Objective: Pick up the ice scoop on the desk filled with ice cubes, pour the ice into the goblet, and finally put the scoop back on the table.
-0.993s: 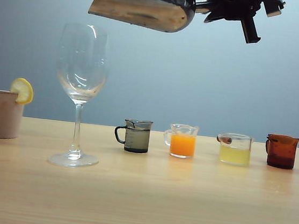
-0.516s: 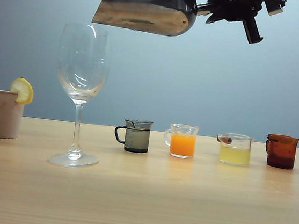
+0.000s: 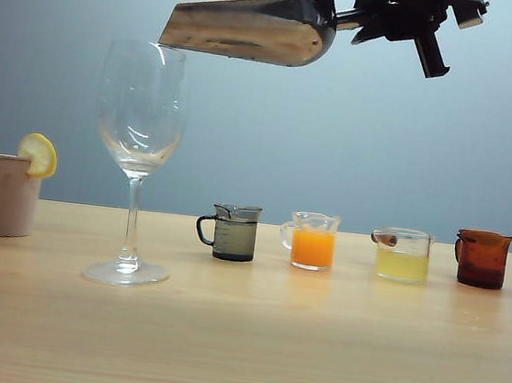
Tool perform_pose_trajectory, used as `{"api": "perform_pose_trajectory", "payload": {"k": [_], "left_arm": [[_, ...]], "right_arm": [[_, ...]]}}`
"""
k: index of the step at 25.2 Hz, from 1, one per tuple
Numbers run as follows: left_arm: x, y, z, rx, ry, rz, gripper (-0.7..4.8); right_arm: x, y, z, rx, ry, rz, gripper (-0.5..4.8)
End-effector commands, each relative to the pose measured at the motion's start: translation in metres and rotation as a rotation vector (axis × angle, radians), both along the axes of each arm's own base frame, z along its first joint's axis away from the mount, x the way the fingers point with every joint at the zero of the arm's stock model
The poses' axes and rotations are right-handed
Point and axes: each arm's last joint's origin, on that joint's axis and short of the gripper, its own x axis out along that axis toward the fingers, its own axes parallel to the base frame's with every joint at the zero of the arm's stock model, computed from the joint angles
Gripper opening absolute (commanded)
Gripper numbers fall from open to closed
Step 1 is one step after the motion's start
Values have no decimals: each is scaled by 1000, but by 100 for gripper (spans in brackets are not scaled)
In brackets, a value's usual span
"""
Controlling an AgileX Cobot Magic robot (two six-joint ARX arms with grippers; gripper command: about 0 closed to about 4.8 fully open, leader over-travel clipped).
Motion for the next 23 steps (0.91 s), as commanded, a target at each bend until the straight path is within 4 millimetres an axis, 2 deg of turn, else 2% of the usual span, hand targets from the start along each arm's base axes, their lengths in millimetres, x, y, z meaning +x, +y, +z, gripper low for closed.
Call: {"api": "perform_pose_trajectory", "payload": {"k": [1,18,23], "left_arm": [[0,0,2,0,-16,-1,-6],[0,0,2,2,-13,-2,-6],[0,0,2,1,-13,-2,-6]], "right_arm": [[0,1,9,28,-47,0,-5],[-2,3,10,-7,-73,-2,-5],[-1,4,17,-34,-108,2,-4]]}}
